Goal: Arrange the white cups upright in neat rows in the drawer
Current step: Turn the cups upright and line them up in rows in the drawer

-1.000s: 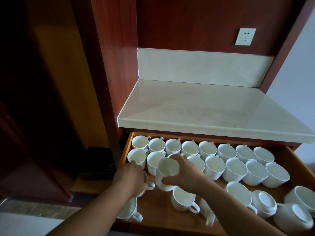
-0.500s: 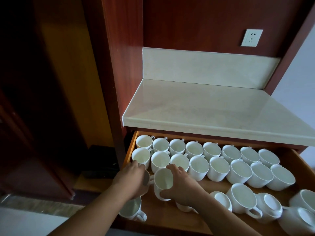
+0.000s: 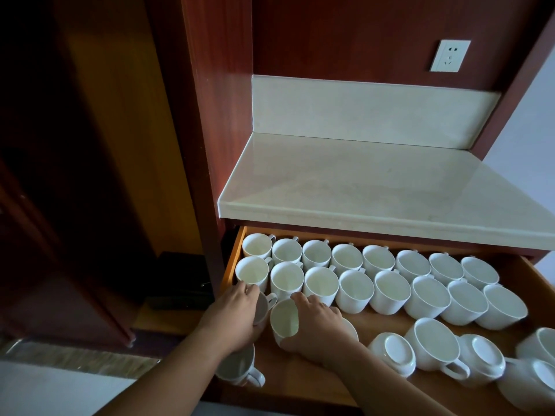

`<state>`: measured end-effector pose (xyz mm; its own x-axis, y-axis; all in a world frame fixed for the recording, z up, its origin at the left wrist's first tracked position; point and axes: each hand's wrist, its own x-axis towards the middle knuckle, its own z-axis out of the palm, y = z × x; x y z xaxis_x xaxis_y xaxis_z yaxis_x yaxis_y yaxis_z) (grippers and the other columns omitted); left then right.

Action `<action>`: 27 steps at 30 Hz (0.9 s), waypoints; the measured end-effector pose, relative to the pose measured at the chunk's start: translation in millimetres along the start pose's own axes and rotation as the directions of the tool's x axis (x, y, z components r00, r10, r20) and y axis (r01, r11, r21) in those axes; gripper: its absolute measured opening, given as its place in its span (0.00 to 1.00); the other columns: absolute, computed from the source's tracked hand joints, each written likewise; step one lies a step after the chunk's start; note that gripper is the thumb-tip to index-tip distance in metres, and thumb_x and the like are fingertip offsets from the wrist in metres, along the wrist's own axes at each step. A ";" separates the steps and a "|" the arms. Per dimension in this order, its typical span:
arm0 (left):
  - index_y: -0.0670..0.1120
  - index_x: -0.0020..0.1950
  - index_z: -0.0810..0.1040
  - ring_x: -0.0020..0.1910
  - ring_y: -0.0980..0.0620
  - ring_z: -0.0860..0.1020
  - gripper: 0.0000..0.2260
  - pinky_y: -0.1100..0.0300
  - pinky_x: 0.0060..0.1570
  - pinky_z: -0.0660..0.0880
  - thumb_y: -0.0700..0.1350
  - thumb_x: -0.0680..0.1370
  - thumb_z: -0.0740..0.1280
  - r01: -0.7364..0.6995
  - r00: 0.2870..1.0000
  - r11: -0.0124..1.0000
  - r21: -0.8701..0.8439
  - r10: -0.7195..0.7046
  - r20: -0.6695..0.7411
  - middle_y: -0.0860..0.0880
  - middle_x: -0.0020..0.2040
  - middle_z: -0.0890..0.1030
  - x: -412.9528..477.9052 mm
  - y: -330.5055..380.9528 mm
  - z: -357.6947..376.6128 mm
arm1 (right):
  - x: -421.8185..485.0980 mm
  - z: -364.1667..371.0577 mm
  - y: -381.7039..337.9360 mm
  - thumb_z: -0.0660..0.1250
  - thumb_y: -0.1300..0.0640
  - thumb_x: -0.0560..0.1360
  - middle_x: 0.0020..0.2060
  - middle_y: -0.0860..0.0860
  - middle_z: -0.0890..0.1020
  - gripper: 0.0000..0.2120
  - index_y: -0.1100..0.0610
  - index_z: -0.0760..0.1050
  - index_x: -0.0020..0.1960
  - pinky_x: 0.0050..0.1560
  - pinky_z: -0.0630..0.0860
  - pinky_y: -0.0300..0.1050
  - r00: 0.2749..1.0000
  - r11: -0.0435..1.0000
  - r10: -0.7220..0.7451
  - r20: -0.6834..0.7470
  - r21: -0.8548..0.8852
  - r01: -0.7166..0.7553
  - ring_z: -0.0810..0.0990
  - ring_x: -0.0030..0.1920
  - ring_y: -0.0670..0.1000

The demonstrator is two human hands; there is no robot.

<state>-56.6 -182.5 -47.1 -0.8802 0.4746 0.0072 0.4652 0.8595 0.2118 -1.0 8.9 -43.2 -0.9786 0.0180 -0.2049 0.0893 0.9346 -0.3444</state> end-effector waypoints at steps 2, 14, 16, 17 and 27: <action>0.51 0.61 0.69 0.61 0.51 0.72 0.16 0.58 0.57 0.74 0.52 0.77 0.69 -0.014 1.000 1.000 -0.009 0.014 0.005 0.50 0.62 0.72 -0.2 0.0 0.3 | 1.0 -0.4 0.0 0.71 0.35 0.69 0.65 0.51 0.74 0.39 0.48 0.62 0.73 0.67 0.66 0.52 1.000 1.000 0.003 0.004 -0.015 -0.002 0.74 0.66 0.55; 0.51 0.61 0.73 0.58 0.50 0.73 0.16 0.56 0.55 0.77 0.55 0.77 0.70 0.069 0.996 0.997 0.036 -0.067 -0.059 0.49 0.60 0.72 4.4 4.8 10.7 | 5.4 4.6 2.7 0.74 0.35 0.68 0.64 0.53 0.72 0.41 0.51 0.61 0.73 0.58 0.75 0.51 0.999 0.998 0.032 0.011 0.058 -0.032 0.77 0.63 0.57; 0.51 0.61 0.73 0.59 0.49 0.73 0.16 0.56 0.55 0.76 0.55 0.77 0.70 0.086 0.994 0.996 0.032 -0.084 -0.066 0.49 0.60 0.71 4.8 5.3 11.3 | 8.2 3.6 1.8 0.74 0.36 0.68 0.64 0.53 0.71 0.42 0.52 0.61 0.73 0.56 0.75 0.50 0.999 0.998 0.028 0.018 0.055 -0.029 0.76 0.63 0.57; 0.51 0.61 0.73 0.58 0.50 0.73 0.15 0.57 0.54 0.76 0.55 0.77 0.69 0.091 0.993 0.995 0.034 -0.088 -0.073 0.49 0.60 0.71 4.9 5.4 11.3 | 10.0 3.3 1.3 0.75 0.36 0.68 0.64 0.53 0.71 0.42 0.52 0.61 0.73 0.56 0.75 0.49 1.000 0.998 0.025 0.020 0.054 -0.026 0.76 0.63 0.56; 0.49 0.59 0.75 0.58 0.50 0.73 0.09 0.59 0.53 0.75 0.49 0.80 0.66 0.080 0.992 0.996 0.038 -0.076 -0.105 0.50 0.59 0.72 4.5 3.5 13.0 | 18.4 11.6 -0.3 0.76 0.36 0.68 0.61 0.51 0.71 0.42 0.54 0.61 0.70 0.54 0.77 0.47 0.998 0.996 0.028 -0.062 0.081 -0.022 0.77 0.61 0.54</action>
<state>-57.8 -174.9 -59.0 -0.9180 0.3854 0.0933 0.3962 0.9014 0.1746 -16.9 4.9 -57.4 -0.9853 0.0656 -0.1574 0.1260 0.9019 -0.4131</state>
